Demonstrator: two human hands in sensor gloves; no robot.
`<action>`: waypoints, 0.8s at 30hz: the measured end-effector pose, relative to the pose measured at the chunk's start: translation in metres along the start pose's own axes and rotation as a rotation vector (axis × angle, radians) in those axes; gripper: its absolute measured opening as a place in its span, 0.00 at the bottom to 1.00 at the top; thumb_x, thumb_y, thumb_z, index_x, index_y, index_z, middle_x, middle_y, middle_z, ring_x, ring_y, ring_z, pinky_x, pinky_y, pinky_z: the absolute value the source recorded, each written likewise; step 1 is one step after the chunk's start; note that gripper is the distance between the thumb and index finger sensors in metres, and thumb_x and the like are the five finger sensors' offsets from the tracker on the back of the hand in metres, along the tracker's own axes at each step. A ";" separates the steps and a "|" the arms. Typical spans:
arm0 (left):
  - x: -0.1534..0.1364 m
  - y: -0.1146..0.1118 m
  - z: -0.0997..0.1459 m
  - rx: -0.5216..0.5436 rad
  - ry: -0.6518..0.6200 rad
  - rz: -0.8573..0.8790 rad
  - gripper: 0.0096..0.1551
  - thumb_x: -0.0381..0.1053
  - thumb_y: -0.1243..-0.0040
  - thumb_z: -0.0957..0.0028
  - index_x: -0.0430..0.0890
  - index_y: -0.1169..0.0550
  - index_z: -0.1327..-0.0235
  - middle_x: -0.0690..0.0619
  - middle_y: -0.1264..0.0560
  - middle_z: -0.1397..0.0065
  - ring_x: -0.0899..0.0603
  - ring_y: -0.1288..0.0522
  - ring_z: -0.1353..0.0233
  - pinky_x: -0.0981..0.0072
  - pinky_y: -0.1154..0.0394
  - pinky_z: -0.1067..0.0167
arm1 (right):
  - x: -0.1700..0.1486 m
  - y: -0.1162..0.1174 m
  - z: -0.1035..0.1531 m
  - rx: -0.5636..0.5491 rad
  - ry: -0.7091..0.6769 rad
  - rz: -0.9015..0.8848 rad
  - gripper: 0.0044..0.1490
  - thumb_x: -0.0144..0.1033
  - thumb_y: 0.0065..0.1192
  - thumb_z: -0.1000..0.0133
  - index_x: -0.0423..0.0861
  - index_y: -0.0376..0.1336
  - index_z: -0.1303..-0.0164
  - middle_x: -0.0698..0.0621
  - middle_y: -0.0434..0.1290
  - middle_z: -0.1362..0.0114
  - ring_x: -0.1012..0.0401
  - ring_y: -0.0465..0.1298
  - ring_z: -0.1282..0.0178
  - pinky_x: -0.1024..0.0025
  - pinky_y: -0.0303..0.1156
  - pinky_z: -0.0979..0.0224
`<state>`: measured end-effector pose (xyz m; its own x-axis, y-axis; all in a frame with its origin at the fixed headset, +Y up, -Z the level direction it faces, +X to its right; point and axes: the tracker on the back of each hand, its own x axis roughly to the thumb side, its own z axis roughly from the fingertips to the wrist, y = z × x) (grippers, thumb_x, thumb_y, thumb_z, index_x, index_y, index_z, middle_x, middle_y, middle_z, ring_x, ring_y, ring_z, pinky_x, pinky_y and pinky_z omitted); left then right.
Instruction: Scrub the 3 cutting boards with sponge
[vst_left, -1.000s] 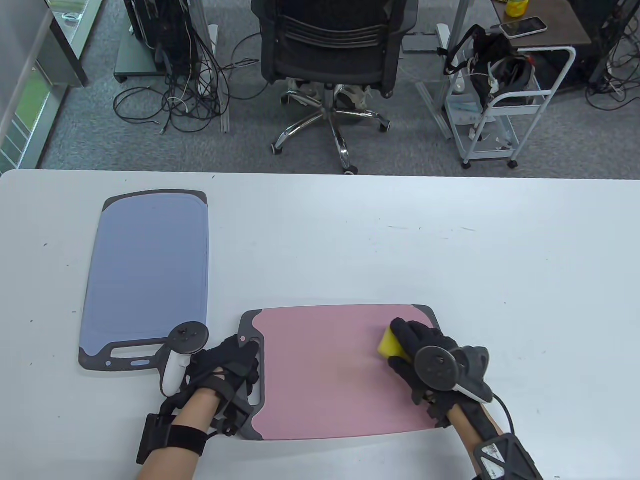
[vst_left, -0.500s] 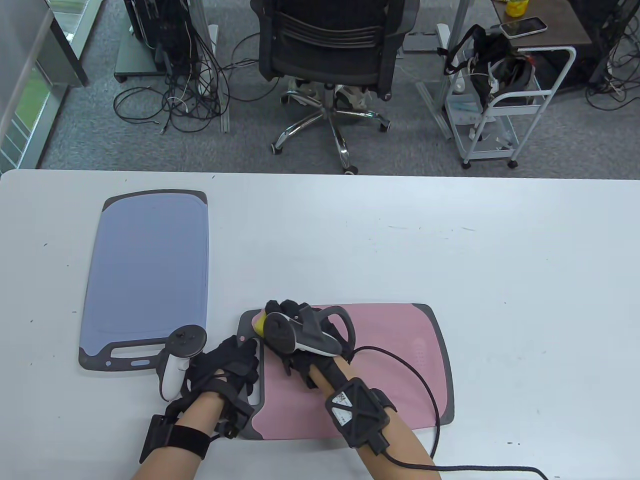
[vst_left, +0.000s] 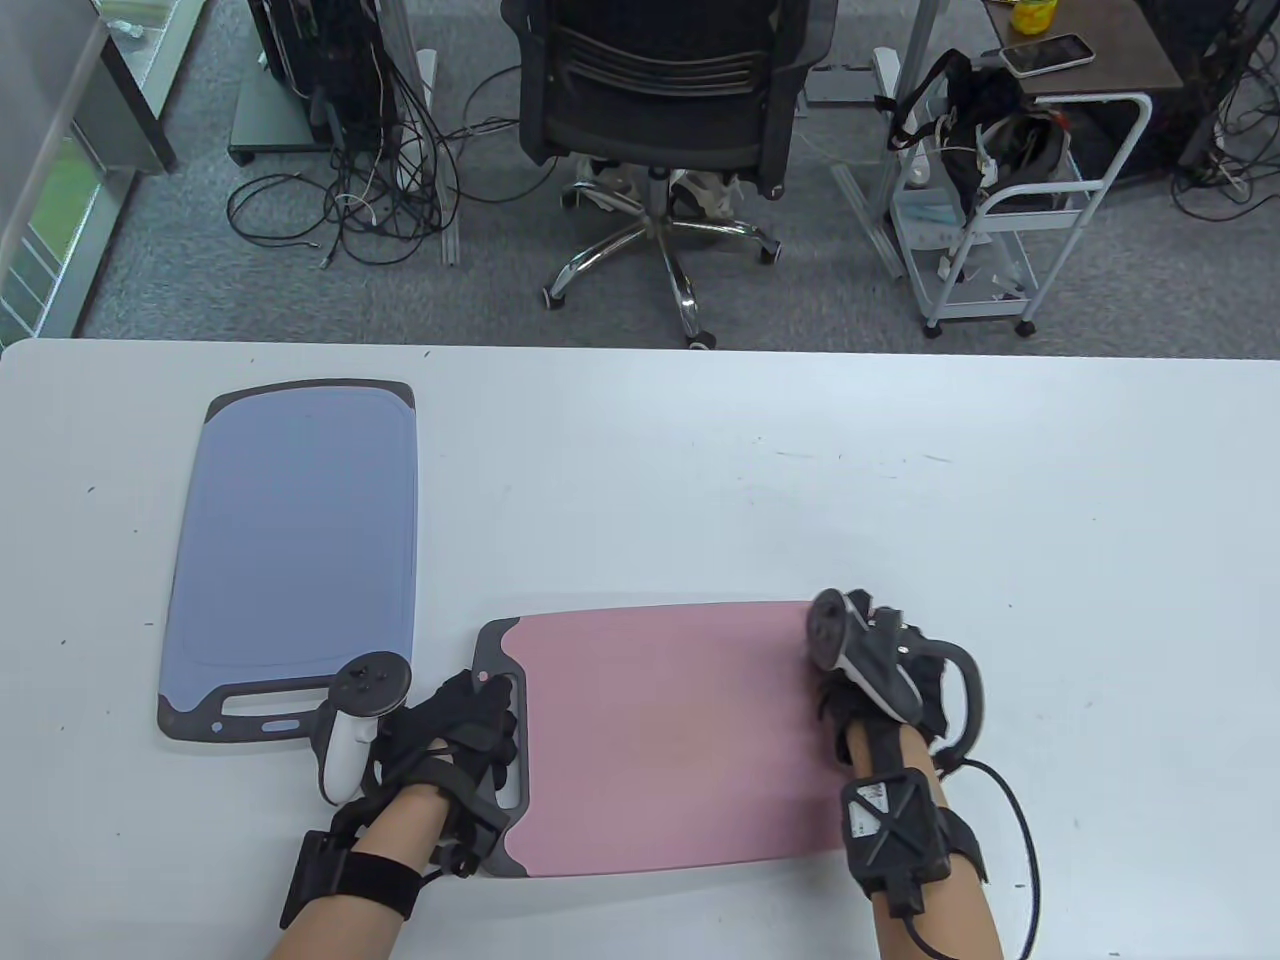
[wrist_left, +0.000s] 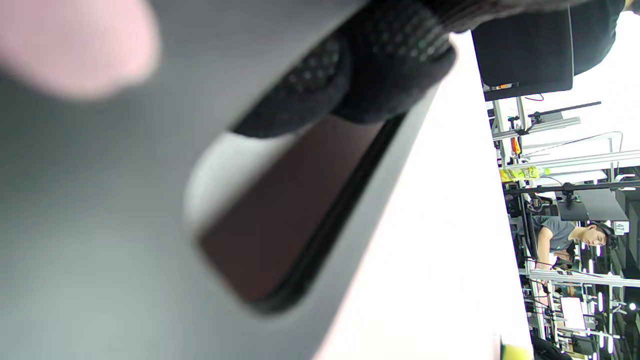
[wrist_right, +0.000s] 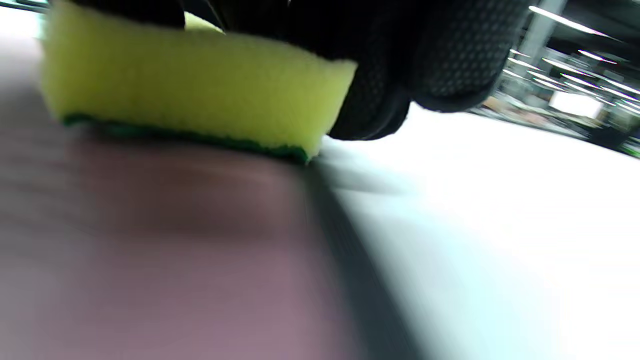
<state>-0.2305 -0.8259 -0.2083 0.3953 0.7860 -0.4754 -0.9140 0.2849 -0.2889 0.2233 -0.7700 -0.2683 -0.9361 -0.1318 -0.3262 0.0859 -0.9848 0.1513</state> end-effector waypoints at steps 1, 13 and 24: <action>0.000 0.000 0.000 0.000 0.001 0.000 0.29 0.64 0.50 0.36 0.44 0.31 0.35 0.59 0.19 0.48 0.63 0.13 0.62 0.74 0.09 0.64 | -0.008 0.002 0.000 0.017 0.043 -0.023 0.44 0.59 0.58 0.47 0.46 0.61 0.24 0.42 0.74 0.35 0.53 0.78 0.46 0.54 0.75 0.41; -0.001 0.003 -0.006 -0.065 0.003 0.056 0.30 0.62 0.47 0.38 0.42 0.30 0.35 0.55 0.18 0.48 0.59 0.12 0.61 0.68 0.09 0.63 | 0.205 -0.024 0.131 -0.071 -0.863 0.020 0.45 0.56 0.54 0.46 0.43 0.56 0.23 0.42 0.68 0.31 0.51 0.75 0.43 0.52 0.73 0.38; 0.000 0.002 -0.006 -0.052 0.000 0.043 0.31 0.63 0.47 0.39 0.42 0.30 0.35 0.55 0.18 0.48 0.59 0.12 0.61 0.68 0.09 0.63 | 0.114 -0.013 0.089 -0.147 -0.597 0.080 0.44 0.61 0.56 0.47 0.47 0.61 0.25 0.47 0.74 0.38 0.57 0.79 0.49 0.58 0.77 0.44</action>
<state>-0.2324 -0.8284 -0.2136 0.3561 0.7968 -0.4882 -0.9240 0.2222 -0.3113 0.0852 -0.7621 -0.2245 -0.9504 -0.1611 0.2659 0.1698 -0.9854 0.0101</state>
